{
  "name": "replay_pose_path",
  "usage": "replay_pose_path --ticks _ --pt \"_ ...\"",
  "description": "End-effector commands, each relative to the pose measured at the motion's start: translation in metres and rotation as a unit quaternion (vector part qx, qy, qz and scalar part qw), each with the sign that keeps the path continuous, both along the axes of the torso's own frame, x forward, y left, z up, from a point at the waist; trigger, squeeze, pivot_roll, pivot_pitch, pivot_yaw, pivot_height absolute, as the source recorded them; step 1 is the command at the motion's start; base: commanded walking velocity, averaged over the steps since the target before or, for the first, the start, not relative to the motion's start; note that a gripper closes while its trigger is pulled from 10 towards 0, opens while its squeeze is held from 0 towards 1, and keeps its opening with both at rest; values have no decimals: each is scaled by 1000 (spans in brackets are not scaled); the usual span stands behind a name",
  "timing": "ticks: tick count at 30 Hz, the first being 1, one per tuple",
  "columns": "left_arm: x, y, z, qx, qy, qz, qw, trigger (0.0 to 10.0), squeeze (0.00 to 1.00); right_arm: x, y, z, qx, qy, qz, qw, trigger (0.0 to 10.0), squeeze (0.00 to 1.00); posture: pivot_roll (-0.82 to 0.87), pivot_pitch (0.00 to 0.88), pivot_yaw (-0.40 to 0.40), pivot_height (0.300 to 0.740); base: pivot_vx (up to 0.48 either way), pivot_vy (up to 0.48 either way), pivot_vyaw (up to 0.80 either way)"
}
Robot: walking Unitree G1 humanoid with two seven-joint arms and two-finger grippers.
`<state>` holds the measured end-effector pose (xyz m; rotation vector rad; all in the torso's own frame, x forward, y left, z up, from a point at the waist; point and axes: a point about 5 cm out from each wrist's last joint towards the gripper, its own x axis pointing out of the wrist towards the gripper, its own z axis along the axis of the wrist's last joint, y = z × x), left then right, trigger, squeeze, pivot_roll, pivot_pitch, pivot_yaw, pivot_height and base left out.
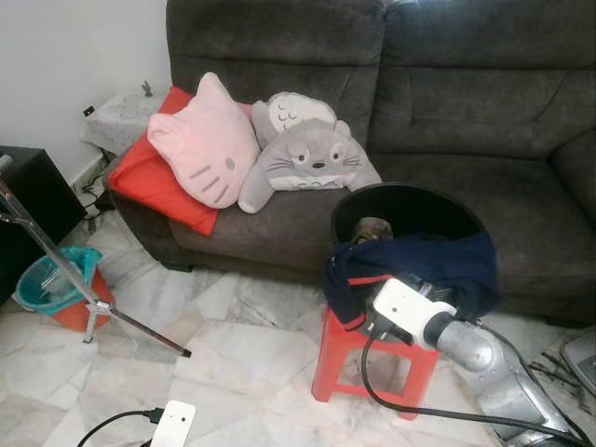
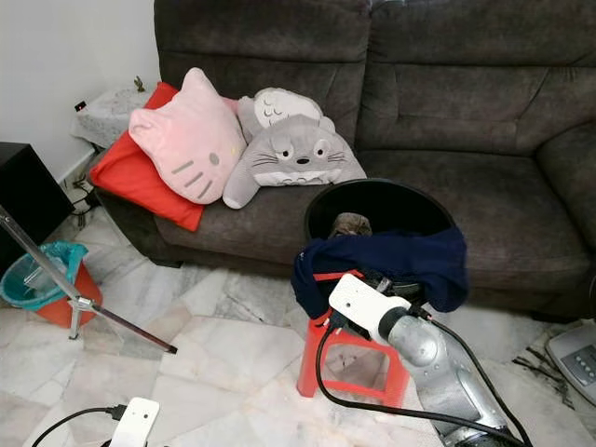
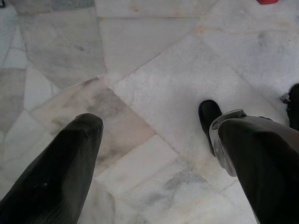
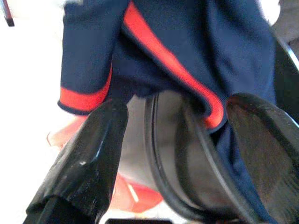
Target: Hang hanger
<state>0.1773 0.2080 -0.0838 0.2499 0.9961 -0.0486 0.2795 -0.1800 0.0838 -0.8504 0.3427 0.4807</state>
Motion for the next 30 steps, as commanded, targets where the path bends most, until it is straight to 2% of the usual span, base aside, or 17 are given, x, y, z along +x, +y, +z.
replay_pose_path --ticks 1,30 --pt "-2 2 -1 5 4 -1 1000 10000 0 2 3 -1 -4 -3 0 1000 10000 0 -50 0 49 740 0 0 0" --pt "-2 1 -1 7 3 0 1000 10000 0 21 -3 0 -21 -63 -40 997 10000 0 -46 0 52 740 0 0 0"
